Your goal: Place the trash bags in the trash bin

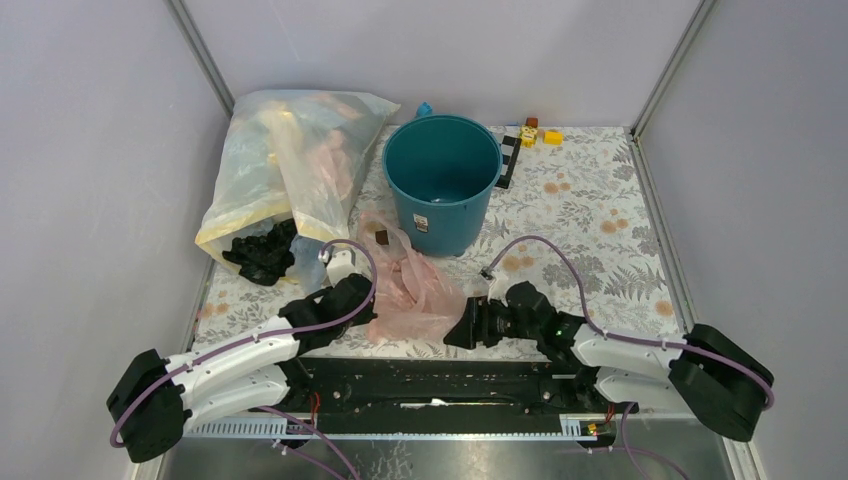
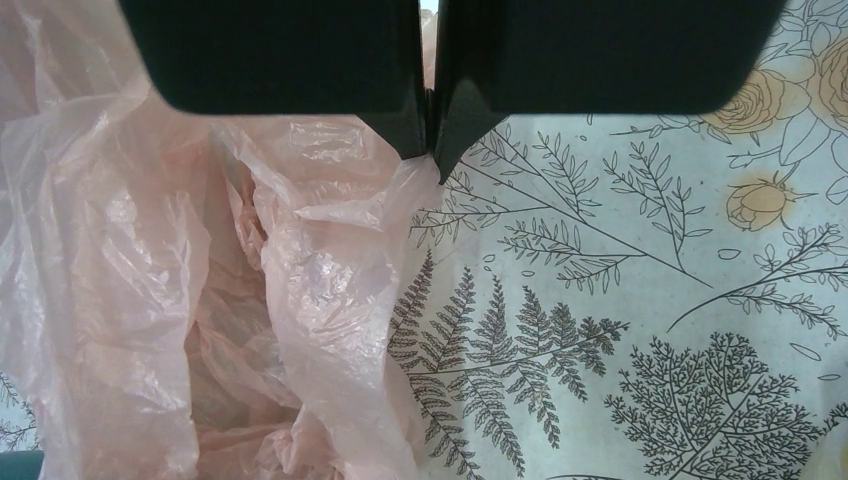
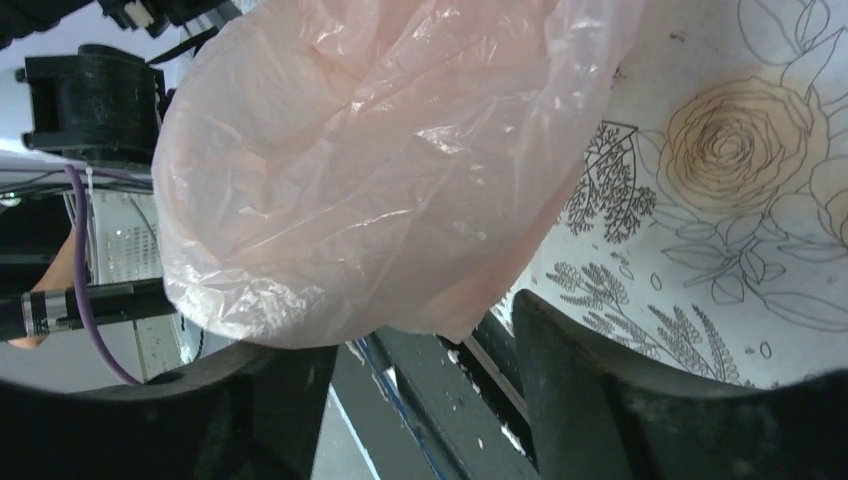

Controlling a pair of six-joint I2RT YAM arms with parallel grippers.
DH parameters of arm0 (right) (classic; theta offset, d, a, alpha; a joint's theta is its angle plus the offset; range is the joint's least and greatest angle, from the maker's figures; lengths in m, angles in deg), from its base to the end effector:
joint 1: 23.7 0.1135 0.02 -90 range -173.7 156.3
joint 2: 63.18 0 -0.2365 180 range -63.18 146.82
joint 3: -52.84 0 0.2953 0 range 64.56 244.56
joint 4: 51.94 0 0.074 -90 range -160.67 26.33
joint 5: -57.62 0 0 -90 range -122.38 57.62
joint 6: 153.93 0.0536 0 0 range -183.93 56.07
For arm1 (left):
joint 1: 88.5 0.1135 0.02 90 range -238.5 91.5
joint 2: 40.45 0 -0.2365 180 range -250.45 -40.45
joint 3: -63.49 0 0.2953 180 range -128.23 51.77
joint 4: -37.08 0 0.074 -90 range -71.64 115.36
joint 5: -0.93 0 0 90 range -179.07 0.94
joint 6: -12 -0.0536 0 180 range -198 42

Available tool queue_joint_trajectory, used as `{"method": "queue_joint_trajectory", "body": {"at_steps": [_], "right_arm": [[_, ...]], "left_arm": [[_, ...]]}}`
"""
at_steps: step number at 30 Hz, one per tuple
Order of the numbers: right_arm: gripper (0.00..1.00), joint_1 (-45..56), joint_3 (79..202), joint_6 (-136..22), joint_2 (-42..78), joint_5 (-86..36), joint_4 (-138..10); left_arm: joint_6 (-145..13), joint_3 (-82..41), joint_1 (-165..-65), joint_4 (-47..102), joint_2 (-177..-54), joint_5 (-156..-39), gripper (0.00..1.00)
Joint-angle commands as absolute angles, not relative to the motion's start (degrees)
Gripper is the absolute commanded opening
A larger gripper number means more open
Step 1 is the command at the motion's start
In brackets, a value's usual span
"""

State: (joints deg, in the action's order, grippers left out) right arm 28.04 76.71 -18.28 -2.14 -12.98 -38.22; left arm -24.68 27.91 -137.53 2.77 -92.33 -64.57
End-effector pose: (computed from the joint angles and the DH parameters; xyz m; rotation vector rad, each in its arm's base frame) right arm 0.1440 0.2113 0.0924 -0.3703 2.2259 1.3585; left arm 0.1711 -0.1631 0.1218 -0.2727 2.3609 -0.3382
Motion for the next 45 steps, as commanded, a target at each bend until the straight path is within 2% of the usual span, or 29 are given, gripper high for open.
{"method": "queue_joint_trajectory", "body": {"at_steps": [1,3,6,10,19,24,30,33,36,41,45], "right_arm": [[0.64,28.77,78.89,-17.63,1.27,-15.55,-31.71],[0.51,28.77,78.07,-15.90,1.04,-17.51,-29.73],[0.23,28.76,76.56,-14.29,-2.05,-20.63,-29.31],[0.00,28.75,76.72,-14.55,-11.56,-29.21,-40.18],[0.00,28.72,80.42,-13.60,-38.35,-57.35,-80.81],[0.00,28.72,87.14,-9.30,-40.49,-69.70,-95.28],[0.00,28.72,93.71,-4.69,-40.09,-79.51,-103.69],[0.00,28.72,96.41,-8.22,-39.93,-80.67,-103.60],[0.00,28.77,99.03,-19.94,-38.71,-75.58,-98.86],[0.00,28.74,107.19,-31.08,-32.51,-61.15,-96.18],[0.00,28.77,114.31,-31.96,-28.58,-58.34,-97.56]], "left_arm": [[-25.25,27.94,-137.16,4.54,-91.61,-65.13,0.00],[-24.90,28.18,-137.19,4.43,-91.01,-64.86,0.00],[-24.16,28.45,-136.93,3.68,-89.14,-63.81,0.00],[-22.05,28.65,-136.38,1.54,-84.69,-62.37,0.00],[-18.25,28.63,-135.26,-5.70,-72.12,-56.55,0.00],[-16.44,25.00,-135.08,-11.27,-69.43,-50.96,0.00],[-13.40,18.74,-134.98,-19.32,-67.44,-41.73,0.00],[-14.74,15.86,-134.99,-20.21,-65.54,-38.36,0.00],[-20.36,12.79,-134.95,-17.59,-66.61,-37.93,0.00],[-28.79,5.43,-134.95,-12.48,-76.82,-44.09,0.00],[-31.03,-0.44,-134.84,-11.15,-83.61,-46.32,0.00]]}}
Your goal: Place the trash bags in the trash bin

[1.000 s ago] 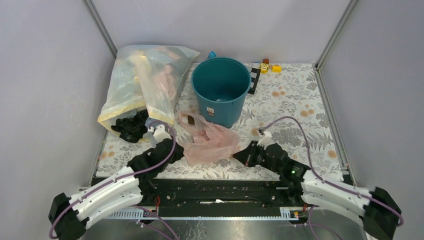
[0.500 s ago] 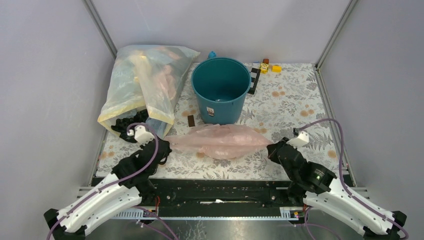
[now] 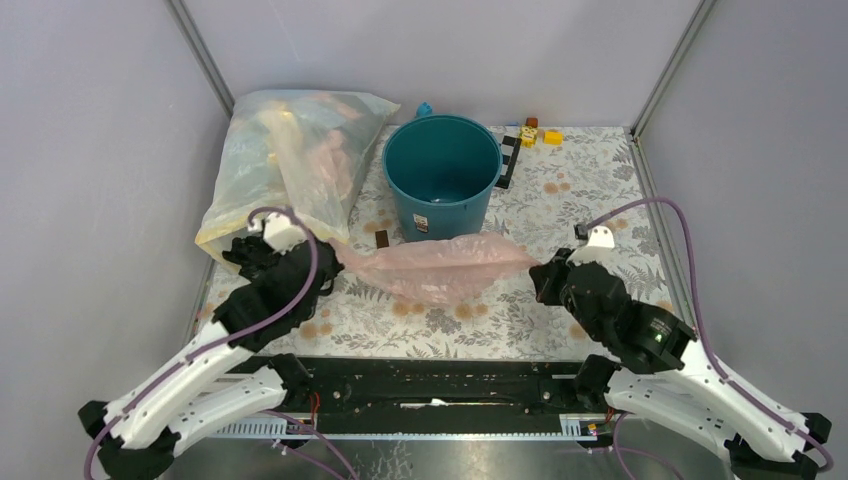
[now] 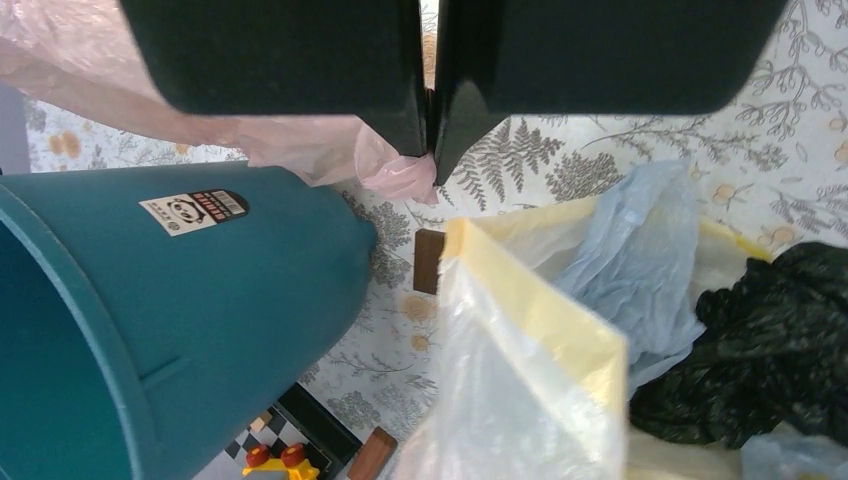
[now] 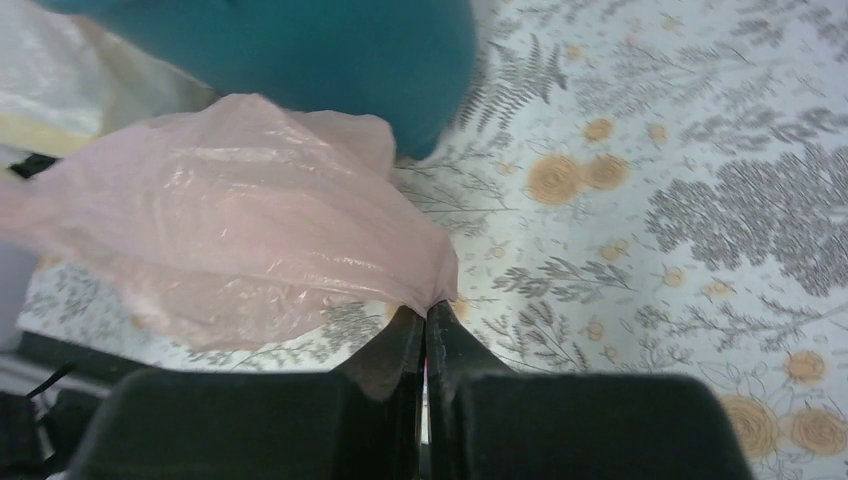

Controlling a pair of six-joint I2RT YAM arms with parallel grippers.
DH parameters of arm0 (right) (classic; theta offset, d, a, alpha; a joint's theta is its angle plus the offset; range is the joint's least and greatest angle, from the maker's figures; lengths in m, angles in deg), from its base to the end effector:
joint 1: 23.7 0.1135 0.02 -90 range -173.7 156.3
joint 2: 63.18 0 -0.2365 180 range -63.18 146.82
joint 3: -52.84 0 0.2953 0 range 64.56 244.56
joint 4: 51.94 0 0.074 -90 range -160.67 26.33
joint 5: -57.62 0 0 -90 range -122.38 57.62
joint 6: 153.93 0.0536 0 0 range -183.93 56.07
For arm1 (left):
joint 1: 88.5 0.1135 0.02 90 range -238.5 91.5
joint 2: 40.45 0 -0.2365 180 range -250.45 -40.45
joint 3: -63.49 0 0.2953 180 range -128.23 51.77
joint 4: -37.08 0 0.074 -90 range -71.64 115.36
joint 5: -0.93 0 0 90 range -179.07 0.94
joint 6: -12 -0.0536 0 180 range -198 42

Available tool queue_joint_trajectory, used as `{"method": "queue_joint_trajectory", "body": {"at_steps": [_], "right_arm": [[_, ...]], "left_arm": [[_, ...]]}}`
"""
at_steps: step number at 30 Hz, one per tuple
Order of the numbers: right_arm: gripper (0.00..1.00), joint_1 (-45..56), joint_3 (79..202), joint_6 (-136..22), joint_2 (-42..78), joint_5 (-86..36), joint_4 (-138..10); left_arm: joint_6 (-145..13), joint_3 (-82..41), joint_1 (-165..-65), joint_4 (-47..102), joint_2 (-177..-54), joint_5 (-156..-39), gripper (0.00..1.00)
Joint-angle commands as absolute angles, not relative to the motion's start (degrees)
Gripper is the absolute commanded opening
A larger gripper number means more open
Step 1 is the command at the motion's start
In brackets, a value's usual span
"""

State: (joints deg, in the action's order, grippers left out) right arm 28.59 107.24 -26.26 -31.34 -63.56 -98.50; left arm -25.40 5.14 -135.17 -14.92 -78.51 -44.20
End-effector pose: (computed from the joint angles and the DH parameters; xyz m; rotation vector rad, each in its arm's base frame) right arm 0.1451 0.1423 0.3028 0.1012 1.9569 0.5045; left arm 0.1689 -0.1239 0.3028 -0.5392 1.8891 -0.3015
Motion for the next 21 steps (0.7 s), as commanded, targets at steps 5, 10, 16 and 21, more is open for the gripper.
{"method": "queue_joint_trajectory", "body": {"at_steps": [5,10,16,21], "right_arm": [[0.01,28.75,117.35,-32.72,-28.50,-55.31,-97.21],[0.03,28.77,115.82,-31.34,-29.43,-49.52,-97.04],[0.03,28.77,116.21,-28.71,-32.34,-54.86,-99.80],[0.03,28.77,114.42,-29.08,-34.98,-53.62,-100.26]], "left_arm": [[-34.41,-5.32,-131.43,-7.84,-87.14,-49.44,0.00],[-36.06,-7.30,-126.48,-7.74,-91.81,-53.82,0.00],[-33.50,-1.39,-107.44,-0.29,-94.18,-77.92,0.00],[-33.43,1.25,-102.12,1.81,-96.05,-81.23,0.00]]}}
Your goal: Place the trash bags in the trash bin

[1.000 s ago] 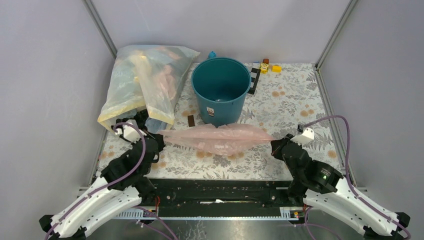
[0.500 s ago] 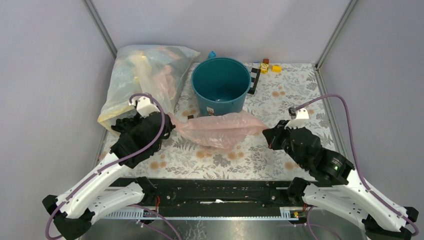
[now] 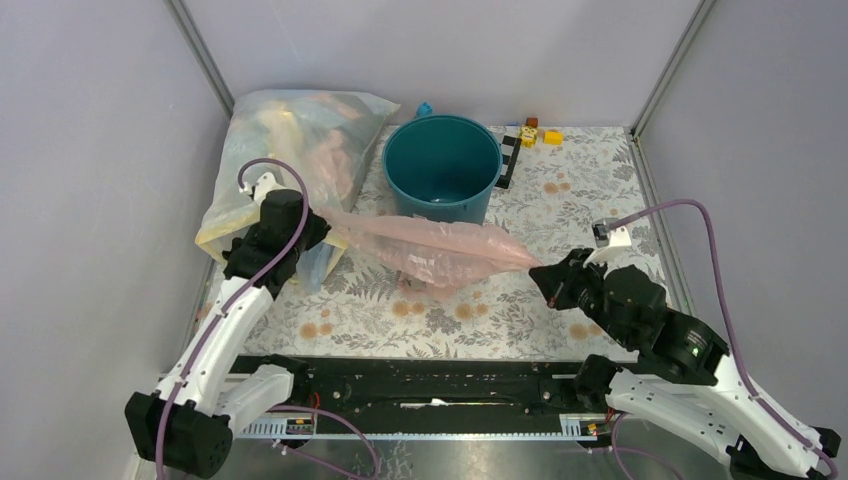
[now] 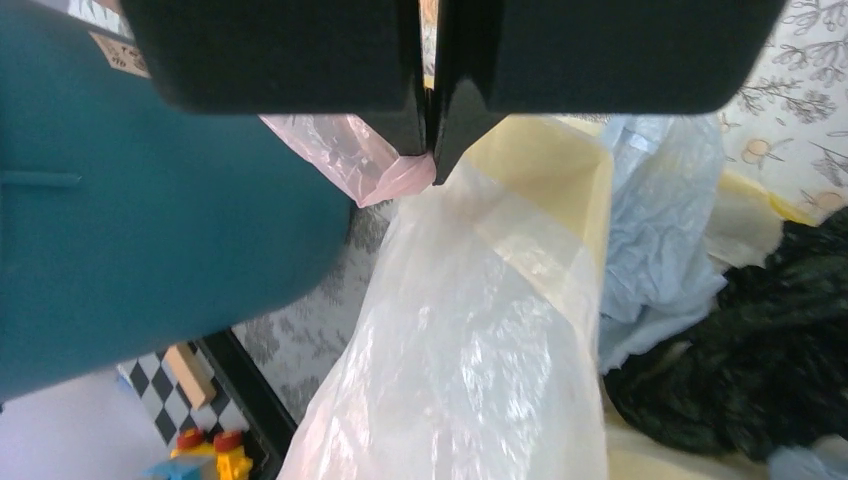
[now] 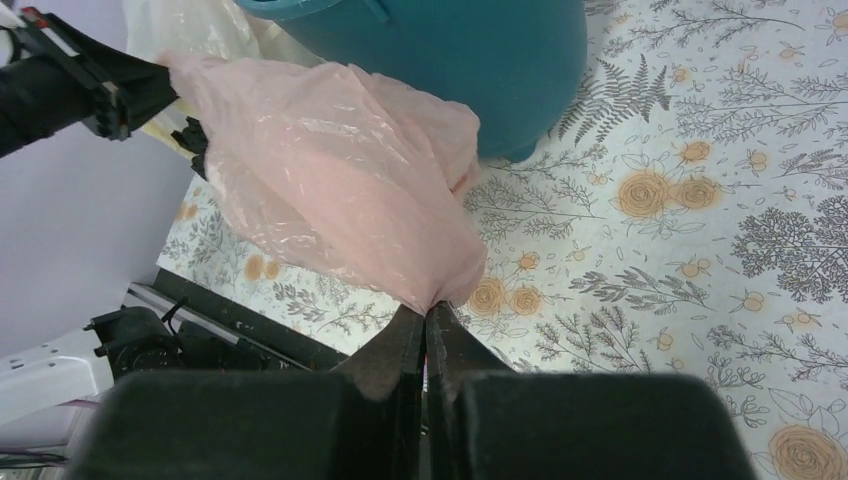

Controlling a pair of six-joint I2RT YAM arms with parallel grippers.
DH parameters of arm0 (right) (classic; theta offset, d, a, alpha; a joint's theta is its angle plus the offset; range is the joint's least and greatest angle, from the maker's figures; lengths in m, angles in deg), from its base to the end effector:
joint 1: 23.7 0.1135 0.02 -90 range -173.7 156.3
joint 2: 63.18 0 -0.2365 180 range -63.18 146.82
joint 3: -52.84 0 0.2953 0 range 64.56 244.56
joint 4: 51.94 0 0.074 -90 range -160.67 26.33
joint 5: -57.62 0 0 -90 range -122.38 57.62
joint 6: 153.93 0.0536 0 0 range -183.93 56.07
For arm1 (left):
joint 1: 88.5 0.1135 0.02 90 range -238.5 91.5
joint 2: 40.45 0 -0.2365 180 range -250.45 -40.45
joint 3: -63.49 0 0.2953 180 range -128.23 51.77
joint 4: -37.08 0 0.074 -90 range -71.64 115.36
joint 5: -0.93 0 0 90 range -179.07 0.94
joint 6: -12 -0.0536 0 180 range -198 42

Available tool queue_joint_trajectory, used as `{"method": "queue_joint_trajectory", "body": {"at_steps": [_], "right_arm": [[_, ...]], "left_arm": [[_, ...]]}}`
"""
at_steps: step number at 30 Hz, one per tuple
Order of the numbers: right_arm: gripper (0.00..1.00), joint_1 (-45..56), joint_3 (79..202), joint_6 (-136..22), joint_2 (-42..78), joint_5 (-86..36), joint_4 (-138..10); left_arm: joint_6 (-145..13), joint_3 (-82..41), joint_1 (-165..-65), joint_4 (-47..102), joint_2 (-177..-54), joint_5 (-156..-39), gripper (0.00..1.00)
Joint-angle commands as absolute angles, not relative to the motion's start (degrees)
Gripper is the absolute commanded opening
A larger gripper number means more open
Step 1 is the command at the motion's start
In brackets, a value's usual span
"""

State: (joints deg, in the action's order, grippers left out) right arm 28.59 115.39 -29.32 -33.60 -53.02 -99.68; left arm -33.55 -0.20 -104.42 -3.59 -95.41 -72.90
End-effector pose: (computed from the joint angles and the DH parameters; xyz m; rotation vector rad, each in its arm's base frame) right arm 0.1263 0.1325 0.3593 -0.0279 1.8756 0.7388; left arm 0.2758 -0.0632 0.2856 -0.6827 2.0084 -0.3304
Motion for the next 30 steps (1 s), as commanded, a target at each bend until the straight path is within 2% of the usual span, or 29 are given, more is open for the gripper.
{"method": "queue_joint_trajectory", "body": {"at_steps": [1,7,9,11,12,15,19,24,30], "right_arm": [[0.03,28.77,113.84,-29.55,-34.70,-51.71,-99.74],[0.06,28.72,110.74,-33.44,-30.22,-36.16,-94.38],[0.21,28.77,109.79,-34.79,-28.78,-31.91,-92.96],[0.50,28.75,108.79,-35.20,-27.80,-30.88,-92.71],[0.58,28.77,108.43,-34.79,-27.52,-31.85,-93.00],[0.75,28.77,107.20,-32.20,-27.42,-39.59,-93.53],[0.98,28.77,105.52,-29.73,-27.44,-45.42,-92.57],[1.00,28.76,104.95,-25.53,-27.78,-54.37,-93.23],[1.00,28.77,106.07,-21.91,-30.68,-69.05,-97.37]], "left_arm": [[-33.48,1.60,-101.88,2.31,-96.28,-81.68,0.00],[-33.82,0.52,-101.86,2.51,-97.03,-81.62,0.00],[-34.36,-1.06,-101.85,1.21,-96.41,-80.54,0.00],[-35.10,-2.47,-101.86,0.17,-95.59,-80.12,0.00],[-35.41,-2.69,-101.86,-0.18,-95.08,-80.28,0.00],[-36.27,-1.19,-101.86,-0.44,-92.95,-81.79,0.00],[-37.88,4.03,-101.86,1.06,-87.71,-83.61,0.06],[-38.54,8.61,-101.86,0.74,-82.40,-87.05,0.07],[-37.77,16.06,-102.14,5.77,-80.22,-111.18,0.09]]}}
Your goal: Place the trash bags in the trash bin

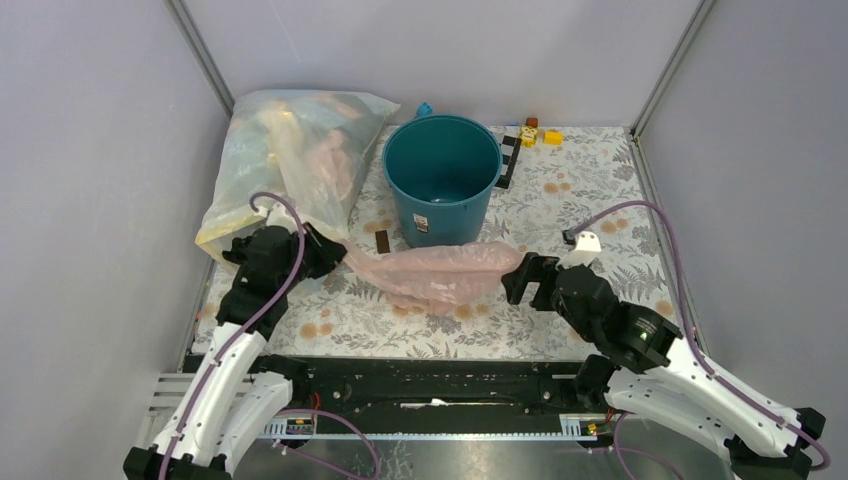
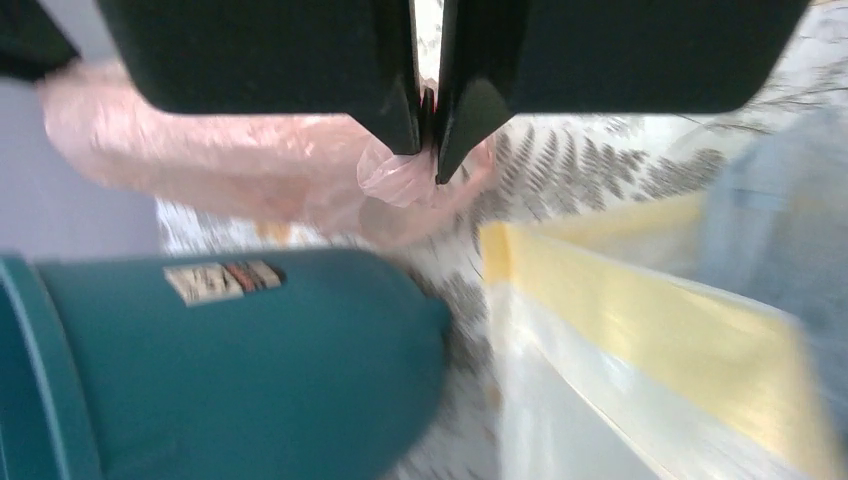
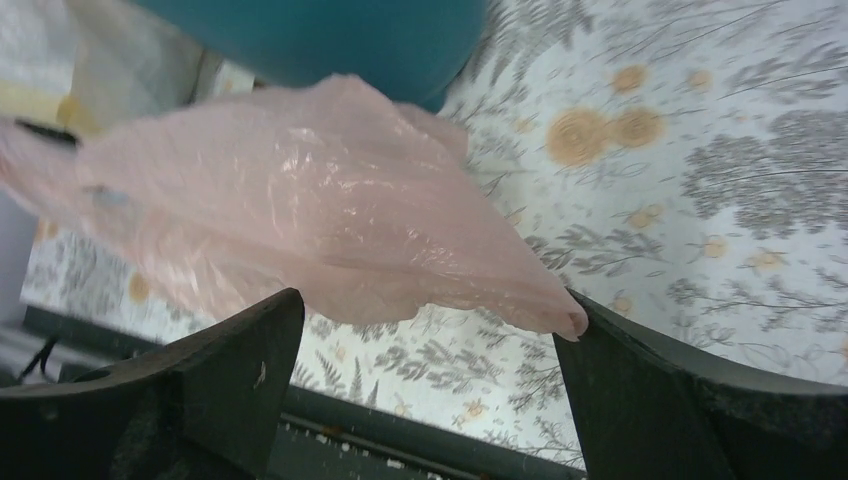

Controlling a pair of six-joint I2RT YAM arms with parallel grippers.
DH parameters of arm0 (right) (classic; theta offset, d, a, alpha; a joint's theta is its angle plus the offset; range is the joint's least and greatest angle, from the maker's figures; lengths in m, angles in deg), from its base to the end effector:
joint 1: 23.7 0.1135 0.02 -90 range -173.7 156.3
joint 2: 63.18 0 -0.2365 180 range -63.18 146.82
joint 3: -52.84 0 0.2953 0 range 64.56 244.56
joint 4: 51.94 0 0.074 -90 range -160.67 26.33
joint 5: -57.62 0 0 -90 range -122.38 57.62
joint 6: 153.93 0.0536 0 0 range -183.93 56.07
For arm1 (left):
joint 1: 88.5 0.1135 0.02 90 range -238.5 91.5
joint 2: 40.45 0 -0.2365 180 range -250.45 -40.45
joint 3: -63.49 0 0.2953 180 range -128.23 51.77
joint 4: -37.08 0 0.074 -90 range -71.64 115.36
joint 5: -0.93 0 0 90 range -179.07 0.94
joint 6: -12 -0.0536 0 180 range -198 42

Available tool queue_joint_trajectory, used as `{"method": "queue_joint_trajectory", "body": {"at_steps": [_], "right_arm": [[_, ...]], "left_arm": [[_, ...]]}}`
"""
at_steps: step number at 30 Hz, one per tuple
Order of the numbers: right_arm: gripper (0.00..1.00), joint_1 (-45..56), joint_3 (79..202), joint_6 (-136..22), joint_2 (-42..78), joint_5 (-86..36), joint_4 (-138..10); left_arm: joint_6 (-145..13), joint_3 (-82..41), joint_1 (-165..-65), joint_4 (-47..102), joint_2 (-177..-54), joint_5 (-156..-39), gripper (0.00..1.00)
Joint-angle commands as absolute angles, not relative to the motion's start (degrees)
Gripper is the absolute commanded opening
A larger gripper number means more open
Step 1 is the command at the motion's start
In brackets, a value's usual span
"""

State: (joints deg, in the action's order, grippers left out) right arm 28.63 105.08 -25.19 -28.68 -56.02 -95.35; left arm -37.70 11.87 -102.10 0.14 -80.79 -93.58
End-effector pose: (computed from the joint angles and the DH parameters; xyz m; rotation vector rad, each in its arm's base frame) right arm 0.1498 0.1589 0.2841 0.0249 2.0309 0.6086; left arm 0.2364 -0.0615 0.2692 -0.4307 2.0384 -0.6668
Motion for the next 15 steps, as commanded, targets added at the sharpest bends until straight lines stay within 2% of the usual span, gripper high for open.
{"method": "queue_joint_trajectory", "body": {"at_steps": [1,4,7,11,15], "right_arm": [[1.00,28.74,106.36,-22.37,-30.84,-70.02,-97.46],[1.00,28.70,107.70,-23.58,-29.59,-69.06,-97.08],[1.00,28.77,108.28,-26.54,-25.74,-61.57,-92.24],[1.00,28.76,111.01,-27.88,-16.64,-58.50,-87.90],[1.00,28.68,113.47,-29.78,-7.73,-58.53,-81.16]], "left_arm": [[-37.38,17.73,-102.46,7.15,-80.33,-114.59,0.09],[-36.56,22.15,-105.29,9.13,-80.09,-115.84,0.08],[-34.45,23.35,-114.36,11.37,-79.39,-107.39,0.07],[-33.34,22.97,-127.61,13.16,-84.08,-94.38,0.07],[-33.34,23.03,-133.32,16.10,-88.76,-90.30,0.07]]}}
